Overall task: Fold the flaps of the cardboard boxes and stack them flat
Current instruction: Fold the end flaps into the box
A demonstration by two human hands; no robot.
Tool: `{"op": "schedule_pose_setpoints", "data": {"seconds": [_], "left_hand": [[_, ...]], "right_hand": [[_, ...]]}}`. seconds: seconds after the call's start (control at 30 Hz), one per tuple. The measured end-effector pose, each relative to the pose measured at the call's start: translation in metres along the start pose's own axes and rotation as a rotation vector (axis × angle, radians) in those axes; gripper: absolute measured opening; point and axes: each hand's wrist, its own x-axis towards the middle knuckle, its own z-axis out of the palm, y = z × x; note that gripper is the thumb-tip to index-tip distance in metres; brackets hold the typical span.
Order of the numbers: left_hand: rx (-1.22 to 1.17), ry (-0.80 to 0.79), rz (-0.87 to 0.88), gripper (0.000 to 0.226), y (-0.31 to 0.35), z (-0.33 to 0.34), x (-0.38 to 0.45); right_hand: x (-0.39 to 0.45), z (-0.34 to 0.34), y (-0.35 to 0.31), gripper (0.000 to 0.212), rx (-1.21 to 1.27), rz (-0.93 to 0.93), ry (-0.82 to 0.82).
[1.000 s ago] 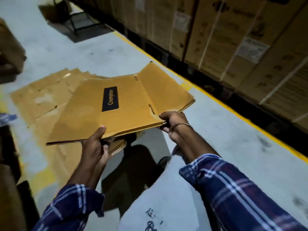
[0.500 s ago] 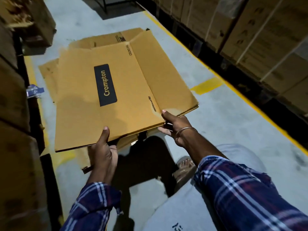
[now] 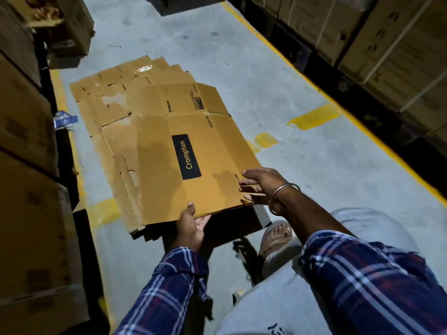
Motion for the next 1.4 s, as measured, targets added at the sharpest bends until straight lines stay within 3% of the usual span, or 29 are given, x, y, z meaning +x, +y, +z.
{"op": "schedule_pose_setpoints", "data": {"seconds": [0.17, 0.33, 0.43, 0.57, 0.73, 0.9, 1.03, 1.17, 1.4], "left_hand": [[0.074, 0.049, 0.093, 0.041, -0.007, -0.002, 0.003], [-0.084, 0.069, 0.253, 0.047, 0.024, 0.006, -0.013], [-0.233, 0.062, 0.289, 0.051, 0.041, 0.006, -0.020], [-0.264, 0.100, 0.353, 0.051, 0.038, 0.008, -0.016], [-0.202, 0.057, 0.204, 0.055, 0.036, 0.005, 0.018], [-0.128, 0.135, 0.050, 0.051, 0.046, 0.002, 0.056], [-0.071, 0.054, 0.089, 0.050, 0.045, -0.014, 0.095], [0.006, 0.234, 0.113, 0.053, 0.053, -0.013, 0.094], [0.247, 0.269, 0.032, 0.053, 0.063, -0.021, 0.087]], "right_hand": [[0.000, -0.003, -0.001, 0.025, -0.045, -0.041, 0.003], [0.003, -0.004, -0.003, 0.010, -0.079, -0.070, 0.005], [0.004, -0.004, -0.005, 0.019, -0.128, -0.118, -0.023], [0.004, 0.001, -0.007, 0.023, -0.154, -0.155, -0.053], [0.005, 0.008, -0.002, 0.018, -0.206, -0.137, -0.067], [0.005, 0.008, -0.003, 0.021, -0.230, -0.131, -0.072], [0.002, 0.008, -0.006, 0.019, -0.235, -0.133, -0.067], [0.003, 0.009, -0.007, 0.015, -0.258, -0.126, -0.084], [0.010, 0.010, -0.009, 0.029, -0.361, -0.151, -0.055]]}}
